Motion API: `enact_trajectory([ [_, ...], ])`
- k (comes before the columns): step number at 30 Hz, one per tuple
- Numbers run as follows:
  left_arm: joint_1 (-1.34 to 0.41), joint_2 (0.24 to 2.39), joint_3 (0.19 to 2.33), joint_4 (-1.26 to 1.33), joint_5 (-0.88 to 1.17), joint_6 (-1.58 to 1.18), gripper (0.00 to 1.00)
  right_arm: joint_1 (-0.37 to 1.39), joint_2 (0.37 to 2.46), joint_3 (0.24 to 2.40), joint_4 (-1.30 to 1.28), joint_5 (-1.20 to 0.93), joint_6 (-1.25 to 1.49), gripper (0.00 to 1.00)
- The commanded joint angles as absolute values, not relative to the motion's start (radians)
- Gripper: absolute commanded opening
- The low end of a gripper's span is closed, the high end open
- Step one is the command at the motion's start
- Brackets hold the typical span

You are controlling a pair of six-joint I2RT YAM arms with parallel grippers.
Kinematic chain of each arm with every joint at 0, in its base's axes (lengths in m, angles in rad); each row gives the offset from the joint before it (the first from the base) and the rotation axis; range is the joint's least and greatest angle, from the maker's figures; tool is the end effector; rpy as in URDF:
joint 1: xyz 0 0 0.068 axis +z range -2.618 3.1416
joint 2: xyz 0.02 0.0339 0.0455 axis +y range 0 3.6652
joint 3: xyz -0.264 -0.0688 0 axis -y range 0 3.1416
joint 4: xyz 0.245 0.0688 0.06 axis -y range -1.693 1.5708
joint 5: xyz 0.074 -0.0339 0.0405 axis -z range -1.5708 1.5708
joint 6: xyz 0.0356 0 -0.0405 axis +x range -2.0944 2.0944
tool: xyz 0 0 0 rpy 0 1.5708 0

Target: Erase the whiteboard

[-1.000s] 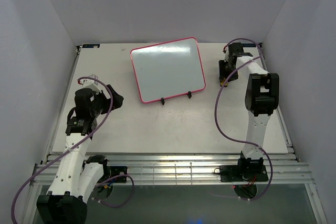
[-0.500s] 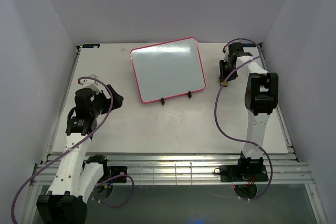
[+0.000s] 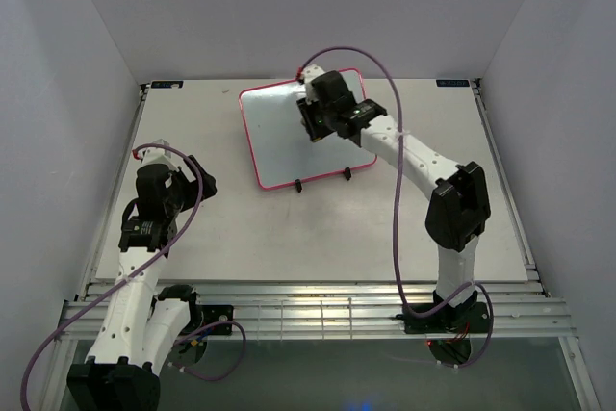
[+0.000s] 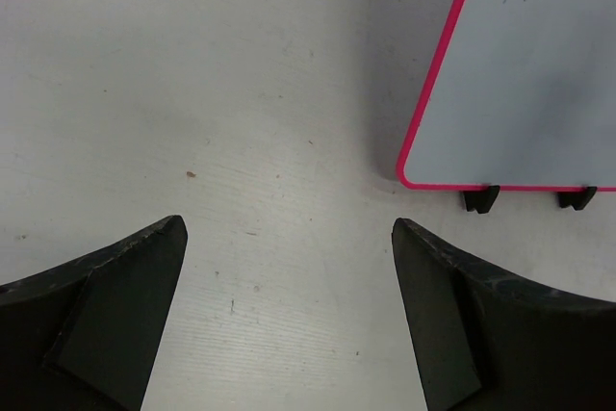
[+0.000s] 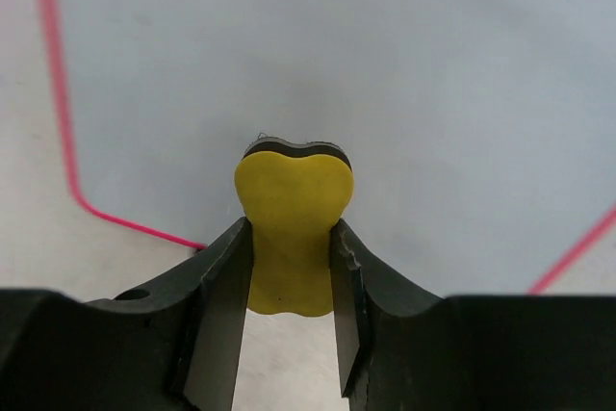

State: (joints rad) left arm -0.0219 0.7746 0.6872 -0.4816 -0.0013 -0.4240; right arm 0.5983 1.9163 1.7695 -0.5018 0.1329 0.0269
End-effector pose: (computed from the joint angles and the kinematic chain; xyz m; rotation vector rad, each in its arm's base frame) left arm 0.1729 -0.0037 0.2775 -0.4303 2.1075 -0.2590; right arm 0.3725 0.2482 0.3194 -0.5549 2.1495 0.1985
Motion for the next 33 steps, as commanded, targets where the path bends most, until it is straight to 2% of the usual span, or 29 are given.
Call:
enact_trajectory([
  [1, -0.025, 0.753, 0.723, -0.499, -0.061, -0.436, 0.98, 0.724, 1.973, 1.842, -0.434, 0.242, 0.044, 0.33],
  [6, -0.025, 0.75, 0.716, -0.488, -0.043, -0.434, 0.98, 0.813, 2.1, 1.966, -0.382, 0.281, -0.006, 0.32],
  [10, -0.025, 0.746, 0.715, -0.482, -0.028, -0.431, 0.98, 0.833, 2.232, 2.193, -0.465, 0.314, -0.096, 0.31],
  [13, -0.025, 0.744, 0.712, -0.479, -0.018, -0.43, 0.98, 0.836, 2.286, 2.267, -0.466, 0.319, -0.126, 0.32],
  [33, -0.025, 0.718, 0.707, -0.474, -0.002, -0.426, 0.98, 0.867, 2.368, 2.275, -0.279, 0.314, -0.196, 0.29],
])
